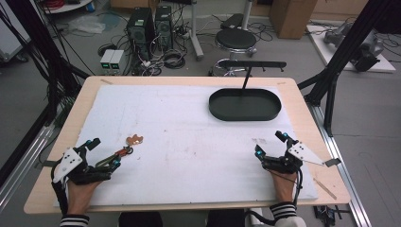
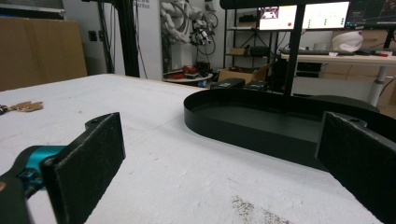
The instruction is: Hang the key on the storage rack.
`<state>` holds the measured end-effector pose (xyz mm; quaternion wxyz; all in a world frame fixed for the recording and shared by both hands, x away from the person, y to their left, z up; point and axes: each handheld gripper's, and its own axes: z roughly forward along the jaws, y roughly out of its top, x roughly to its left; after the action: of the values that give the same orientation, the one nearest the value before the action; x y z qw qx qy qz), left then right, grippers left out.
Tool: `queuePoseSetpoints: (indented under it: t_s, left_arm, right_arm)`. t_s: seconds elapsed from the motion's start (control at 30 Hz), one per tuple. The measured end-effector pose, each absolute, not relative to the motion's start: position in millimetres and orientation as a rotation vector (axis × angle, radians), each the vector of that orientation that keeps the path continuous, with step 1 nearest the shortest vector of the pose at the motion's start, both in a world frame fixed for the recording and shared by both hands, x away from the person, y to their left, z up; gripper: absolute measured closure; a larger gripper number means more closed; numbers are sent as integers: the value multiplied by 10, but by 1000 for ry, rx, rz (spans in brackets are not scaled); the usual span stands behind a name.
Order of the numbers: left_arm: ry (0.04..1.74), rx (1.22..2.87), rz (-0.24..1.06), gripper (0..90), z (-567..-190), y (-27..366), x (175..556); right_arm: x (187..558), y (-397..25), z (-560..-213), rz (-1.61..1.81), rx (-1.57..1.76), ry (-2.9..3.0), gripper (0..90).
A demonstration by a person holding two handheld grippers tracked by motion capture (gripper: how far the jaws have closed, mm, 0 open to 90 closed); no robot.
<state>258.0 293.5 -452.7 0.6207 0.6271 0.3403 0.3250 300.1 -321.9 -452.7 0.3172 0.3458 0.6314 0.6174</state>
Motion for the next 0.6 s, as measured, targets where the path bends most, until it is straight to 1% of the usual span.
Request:
queuePoseSetpoints:
  t_s: [0.6]
  left_arm:
    - [803, 1460, 727, 17, -4510, 2944, 2599]
  right_arm:
    - [3001, -3221, -4527, 1627, 914, 1663, 4]
